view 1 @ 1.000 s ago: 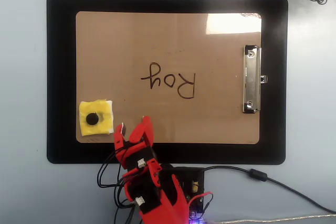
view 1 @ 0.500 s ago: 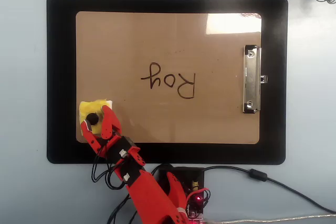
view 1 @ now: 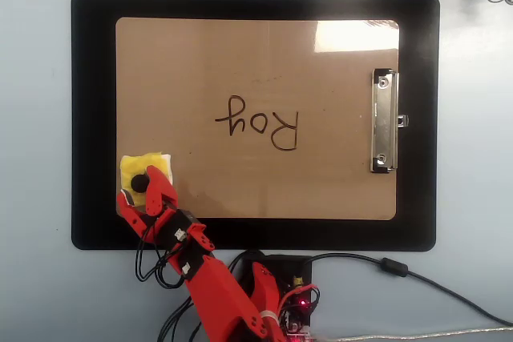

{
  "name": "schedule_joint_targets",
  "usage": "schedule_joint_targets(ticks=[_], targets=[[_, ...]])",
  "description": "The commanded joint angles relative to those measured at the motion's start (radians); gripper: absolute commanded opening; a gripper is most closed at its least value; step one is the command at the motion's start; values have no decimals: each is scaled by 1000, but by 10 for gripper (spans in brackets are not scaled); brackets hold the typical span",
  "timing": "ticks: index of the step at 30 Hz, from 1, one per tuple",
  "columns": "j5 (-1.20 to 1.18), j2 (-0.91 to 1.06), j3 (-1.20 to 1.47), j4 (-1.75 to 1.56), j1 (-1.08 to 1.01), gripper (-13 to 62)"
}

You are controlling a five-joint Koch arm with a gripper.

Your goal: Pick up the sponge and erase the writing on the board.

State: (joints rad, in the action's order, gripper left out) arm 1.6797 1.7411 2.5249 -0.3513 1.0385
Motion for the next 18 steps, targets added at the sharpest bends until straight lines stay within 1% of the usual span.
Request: schedule_joint_targets(ticks=[1,7,10,13,18], targets=[[11,8,-14,-61,20,326],[9,-46,-15,-86,14,317],[5,-74,-8,-138,12,269],[3,-91,-8,-184,-9,181],[-3,-91,-8,-201,-61,-18]])
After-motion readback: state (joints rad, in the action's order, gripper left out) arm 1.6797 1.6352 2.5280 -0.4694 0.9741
